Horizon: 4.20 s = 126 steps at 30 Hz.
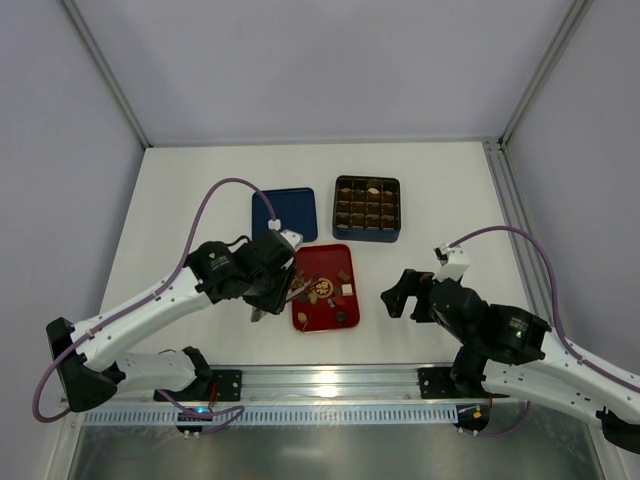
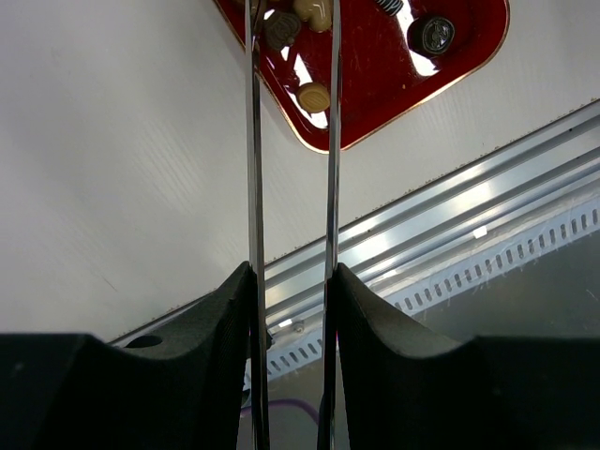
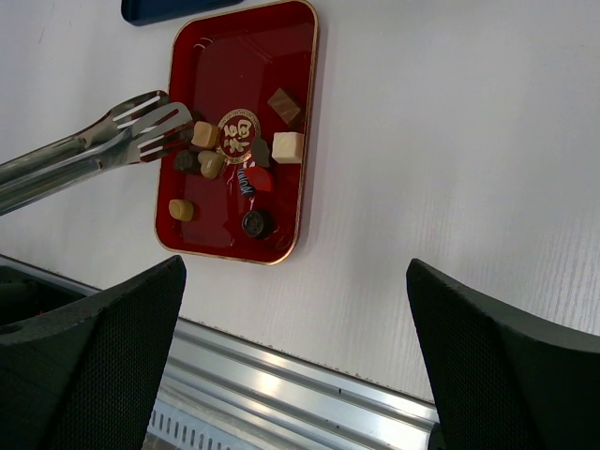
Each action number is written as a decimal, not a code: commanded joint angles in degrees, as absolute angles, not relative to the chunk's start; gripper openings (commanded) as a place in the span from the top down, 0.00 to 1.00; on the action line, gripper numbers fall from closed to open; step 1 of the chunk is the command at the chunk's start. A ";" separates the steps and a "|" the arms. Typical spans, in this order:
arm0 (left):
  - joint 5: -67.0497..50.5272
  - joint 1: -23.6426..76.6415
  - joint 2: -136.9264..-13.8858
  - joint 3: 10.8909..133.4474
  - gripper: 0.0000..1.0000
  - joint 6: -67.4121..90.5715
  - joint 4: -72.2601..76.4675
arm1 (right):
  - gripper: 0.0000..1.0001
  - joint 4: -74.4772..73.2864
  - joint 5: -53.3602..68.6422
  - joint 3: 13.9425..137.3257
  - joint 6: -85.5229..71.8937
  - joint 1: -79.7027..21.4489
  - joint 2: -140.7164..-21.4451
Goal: Pack the chocolate
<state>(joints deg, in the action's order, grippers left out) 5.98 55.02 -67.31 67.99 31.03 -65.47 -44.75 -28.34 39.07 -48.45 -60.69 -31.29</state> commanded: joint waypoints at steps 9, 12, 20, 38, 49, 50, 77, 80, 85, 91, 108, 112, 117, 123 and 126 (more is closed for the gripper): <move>6.86 55.99 -65.92 67.76 0.62 31.90 -66.01 | 0.00 -43.15 -29.00 38.76 -49.31 -60.91 -31.55; 6.94 56.25 -65.92 67.76 0.62 31.99 -66.27 | 0.00 -43.24 -29.00 38.67 -49.39 -60.82 -31.55; 7.29 56.86 -65.74 67.41 0.62 32.43 -67.15 | 0.00 -43.33 -29.09 38.32 -49.48 -60.91 -31.03; 7.47 58.44 -66.09 67.24 0.61 33.75 -69.43 | 0.00 -43.16 -29.27 37.79 -49.57 -60.91 -31.11; 7.65 59.68 -66.27 67.24 0.61 34.54 -70.31 | 0.00 -42.98 -29.36 37.62 -49.57 -60.82 -31.29; 7.65 59.76 -66.44 67.24 0.61 34.63 -70.31 | 0.00 -42.98 -29.44 37.62 -49.66 -60.91 -31.38; 7.91 62.40 -66.62 67.33 0.60 36.04 -71.90 | 0.00 -42.19 -28.92 36.65 -49.92 -60.91 -31.11; 8.00 62.49 -66.80 67.32 0.59 36.04 -71.98 | 0.00 -42.19 -28.92 36.48 -49.92 -60.91 -31.03; 8.44 62.67 -67.50 67.50 0.58 35.95 -71.63 | 0.00 -42.19 -28.92 36.39 -50.10 -60.91 -30.94; 9.84 62.67 -68.90 67.94 0.58 35.33 -71.10 | 0.00 -42.71 -29.09 36.47 -50.01 -60.91 -30.41; 10.20 62.67 -72.33 68.29 0.58 33.31 -69.35 | 0.00 -44.47 -29.62 36.30 -50.98 -60.91 -28.65; 10.11 62.67 -72.68 68.47 0.58 32.96 -68.82 | 0.00 -44.56 -29.71 36.30 -51.06 -60.91 -28.56; 8.62 62.67 -73.83 68.55 0.59 32.35 -67.77 | 0.00 -45.26 -30.06 36.30 -51.24 -60.91 -28.13; 8.35 62.67 -74.35 68.99 0.59 32.08 -66.88 | 0.00 -45.79 -30.32 36.30 -51.42 -60.91 -27.60; 7.91 62.67 -74.44 69.17 0.59 32.08 -66.62 | 0.00 -45.79 -30.32 36.30 -51.33 -60.91 -27.69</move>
